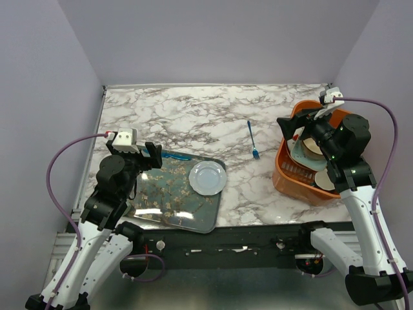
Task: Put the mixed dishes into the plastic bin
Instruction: Reset both arms
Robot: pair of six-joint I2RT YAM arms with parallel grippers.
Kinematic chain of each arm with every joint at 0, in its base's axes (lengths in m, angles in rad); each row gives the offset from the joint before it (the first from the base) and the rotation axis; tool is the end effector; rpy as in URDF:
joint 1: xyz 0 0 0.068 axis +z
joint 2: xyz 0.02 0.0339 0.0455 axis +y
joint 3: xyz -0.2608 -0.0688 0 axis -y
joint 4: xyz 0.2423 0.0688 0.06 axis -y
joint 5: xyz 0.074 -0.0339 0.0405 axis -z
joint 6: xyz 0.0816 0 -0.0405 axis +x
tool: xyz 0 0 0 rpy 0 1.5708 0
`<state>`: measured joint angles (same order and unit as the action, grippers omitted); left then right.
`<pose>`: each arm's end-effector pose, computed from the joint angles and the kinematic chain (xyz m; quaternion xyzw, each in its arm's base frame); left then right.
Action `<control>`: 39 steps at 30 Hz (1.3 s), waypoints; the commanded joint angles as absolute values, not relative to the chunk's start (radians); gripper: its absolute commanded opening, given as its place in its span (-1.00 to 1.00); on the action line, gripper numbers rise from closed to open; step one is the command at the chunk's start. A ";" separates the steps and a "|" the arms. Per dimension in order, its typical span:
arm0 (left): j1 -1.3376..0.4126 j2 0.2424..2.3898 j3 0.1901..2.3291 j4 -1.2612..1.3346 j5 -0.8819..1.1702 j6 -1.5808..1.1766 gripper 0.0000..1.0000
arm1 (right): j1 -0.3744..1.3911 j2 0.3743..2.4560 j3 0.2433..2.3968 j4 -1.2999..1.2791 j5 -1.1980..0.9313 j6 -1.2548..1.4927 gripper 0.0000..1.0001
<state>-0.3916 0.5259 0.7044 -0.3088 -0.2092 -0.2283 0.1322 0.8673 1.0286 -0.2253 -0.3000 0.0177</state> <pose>0.1680 -0.0510 0.3265 -0.0077 0.7507 -0.1253 0.6486 0.2272 0.0545 0.4008 -0.1433 0.7141 0.1593 0.6664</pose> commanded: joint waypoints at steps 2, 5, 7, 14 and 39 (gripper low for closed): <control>-0.383 0.520 0.693 -0.291 -0.207 -0.227 0.97 | 0.140 0.853 1.014 -0.199 -0.284 0.008 0.99; -0.382 0.522 0.693 -0.291 -0.206 -0.225 0.97 | 0.141 0.853 1.015 -0.199 -0.284 0.009 0.99; -0.380 0.520 0.692 -0.291 -0.203 -0.225 0.97 | 0.140 0.854 1.015 -0.199 -0.284 0.009 0.99; -0.377 0.523 0.692 -0.290 -0.196 -0.227 0.97 | 0.140 0.853 1.014 -0.199 -0.285 0.009 0.99; -0.376 0.518 0.692 -0.290 -0.196 -0.229 0.97 | 0.140 0.845 1.011 -0.199 -0.281 -0.023 0.99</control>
